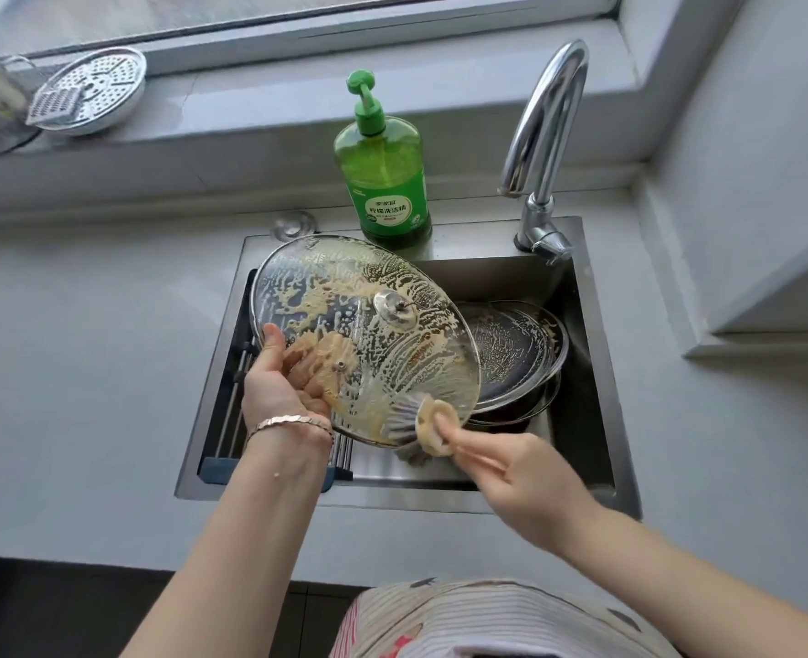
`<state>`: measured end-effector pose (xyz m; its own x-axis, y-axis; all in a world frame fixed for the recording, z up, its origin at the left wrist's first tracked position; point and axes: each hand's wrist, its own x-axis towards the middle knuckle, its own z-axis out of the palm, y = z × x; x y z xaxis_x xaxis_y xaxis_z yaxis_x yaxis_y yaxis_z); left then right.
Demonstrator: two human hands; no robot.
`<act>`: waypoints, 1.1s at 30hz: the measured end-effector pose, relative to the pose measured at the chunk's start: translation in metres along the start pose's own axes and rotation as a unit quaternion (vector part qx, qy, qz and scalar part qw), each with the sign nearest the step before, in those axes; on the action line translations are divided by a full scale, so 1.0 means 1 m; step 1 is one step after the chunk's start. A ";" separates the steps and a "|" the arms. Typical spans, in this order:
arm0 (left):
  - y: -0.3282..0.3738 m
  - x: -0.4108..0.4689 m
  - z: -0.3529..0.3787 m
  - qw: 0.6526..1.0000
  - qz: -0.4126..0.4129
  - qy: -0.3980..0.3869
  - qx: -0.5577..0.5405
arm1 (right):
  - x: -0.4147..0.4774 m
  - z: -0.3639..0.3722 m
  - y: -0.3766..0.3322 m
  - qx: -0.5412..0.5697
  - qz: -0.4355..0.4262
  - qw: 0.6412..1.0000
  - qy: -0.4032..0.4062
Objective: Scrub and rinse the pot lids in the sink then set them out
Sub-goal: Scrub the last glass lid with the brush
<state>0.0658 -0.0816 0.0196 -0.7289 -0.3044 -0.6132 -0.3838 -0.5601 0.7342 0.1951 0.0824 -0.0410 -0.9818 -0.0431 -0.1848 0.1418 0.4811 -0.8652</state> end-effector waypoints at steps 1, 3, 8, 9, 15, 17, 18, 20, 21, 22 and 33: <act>-0.001 0.002 -0.002 1.000 -0.004 0.002 -0.003 | 0.002 -0.004 -0.001 -0.007 0.006 1.000 -0.003; -0.002 0.003 -0.005 1.000 -0.016 -0.006 -0.010 | 0.024 -0.024 0.019 0.004 0.089 0.994 0.066; -0.007 -0.001 -0.003 0.999 -0.035 0.002 0.014 | 0.029 -0.025 0.012 0.052 0.100 0.993 0.025; -0.007 -0.001 -0.004 0.999 -0.039 0.005 0.020 | 0.026 -0.021 0.005 0.068 0.085 0.994 -0.003; -0.007 0.000 -0.015 0.997 -0.045 -0.054 0.031 | 0.052 -0.046 0.034 0.034 0.196 0.973 0.117; -0.006 -0.001 -0.014 0.996 -0.036 -0.068 0.044 | 0.050 -0.036 0.023 0.053 0.146 0.985 0.076; -0.006 -0.002 -0.014 0.996 -0.036 -0.072 0.043 | 0.048 -0.035 0.017 0.061 0.128 0.988 0.054; -0.005 -0.002 -0.016 0.994 -0.045 -0.086 0.041 | 0.057 -0.045 0.019 0.052 0.140 0.987 0.060; -0.005 -0.003 -0.016 0.993 -0.050 -0.093 0.042 | 0.063 -0.052 0.024 0.039 0.168 0.982 0.073; -0.006 -0.004 -0.017 0.993 -0.050 -0.100 0.044 | 0.067 -0.058 0.028 0.022 0.198 0.977 0.076; 0.000 0.000 -0.021 0.993 -0.023 -0.103 0.054 | 0.061 -0.050 0.041 0.020 0.198 0.980 0.017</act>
<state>0.0775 -0.0980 0.0131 -0.8059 -0.1095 -0.5818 -0.4697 -0.4800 0.7409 0.1345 0.1430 -0.0645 -0.8521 0.1706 -0.4948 0.5171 0.4199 -0.7459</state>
